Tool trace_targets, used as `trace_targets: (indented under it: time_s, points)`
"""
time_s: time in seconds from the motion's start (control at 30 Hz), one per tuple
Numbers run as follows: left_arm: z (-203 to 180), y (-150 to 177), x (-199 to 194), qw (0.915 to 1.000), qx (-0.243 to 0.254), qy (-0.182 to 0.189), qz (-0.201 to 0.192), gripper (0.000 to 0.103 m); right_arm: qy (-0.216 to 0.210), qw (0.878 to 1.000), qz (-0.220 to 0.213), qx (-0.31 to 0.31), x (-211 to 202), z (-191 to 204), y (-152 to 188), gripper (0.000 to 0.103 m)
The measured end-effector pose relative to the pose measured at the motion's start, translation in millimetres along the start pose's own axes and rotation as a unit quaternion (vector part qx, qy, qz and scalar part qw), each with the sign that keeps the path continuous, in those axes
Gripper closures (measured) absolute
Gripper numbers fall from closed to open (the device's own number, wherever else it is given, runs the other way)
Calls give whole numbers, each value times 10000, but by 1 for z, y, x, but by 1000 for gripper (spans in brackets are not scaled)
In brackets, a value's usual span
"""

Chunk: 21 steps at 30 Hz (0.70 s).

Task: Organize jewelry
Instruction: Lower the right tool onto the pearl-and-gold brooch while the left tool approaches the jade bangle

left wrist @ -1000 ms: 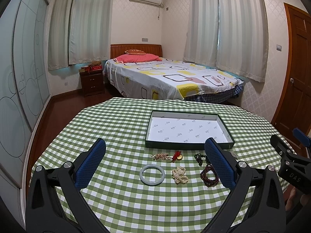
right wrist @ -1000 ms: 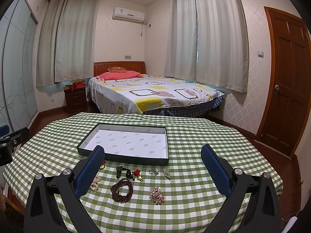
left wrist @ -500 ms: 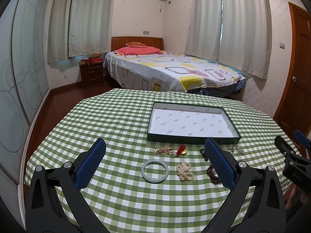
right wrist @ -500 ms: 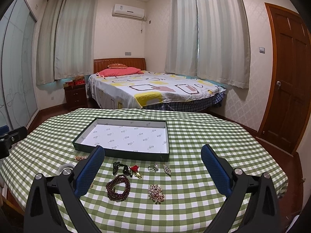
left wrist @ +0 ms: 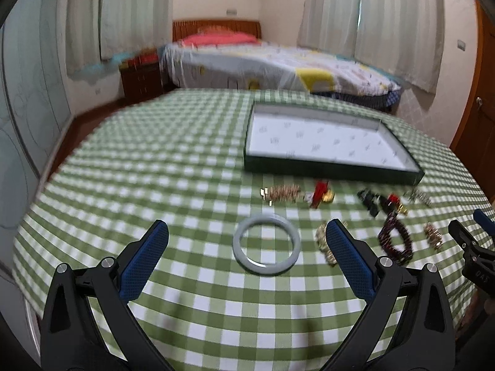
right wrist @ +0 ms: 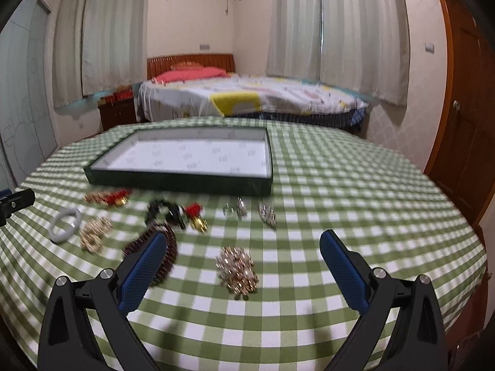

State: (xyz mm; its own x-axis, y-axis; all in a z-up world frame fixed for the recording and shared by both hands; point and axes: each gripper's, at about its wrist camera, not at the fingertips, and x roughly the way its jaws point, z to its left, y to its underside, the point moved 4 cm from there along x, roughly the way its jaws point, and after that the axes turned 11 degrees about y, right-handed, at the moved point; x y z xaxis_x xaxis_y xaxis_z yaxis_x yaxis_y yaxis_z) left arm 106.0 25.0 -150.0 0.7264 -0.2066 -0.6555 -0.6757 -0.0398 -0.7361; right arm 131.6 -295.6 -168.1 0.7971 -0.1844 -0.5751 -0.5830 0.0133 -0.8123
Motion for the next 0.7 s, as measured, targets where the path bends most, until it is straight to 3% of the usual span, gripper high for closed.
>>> trace_targets:
  time_s: [0.33,0.5,0.7]
  points:
    - [7,12,55,9975,-176,58,684,4,-54,9986,524,-10,36,0,21,6]
    - [4,14,70,9967,-95,-13,805,4,-57,9980,631,-42,42,0,23,6]
    - [6,13,74,9976,35,-136,677,4,-53,9971,759,-13,49,-1,24,6]
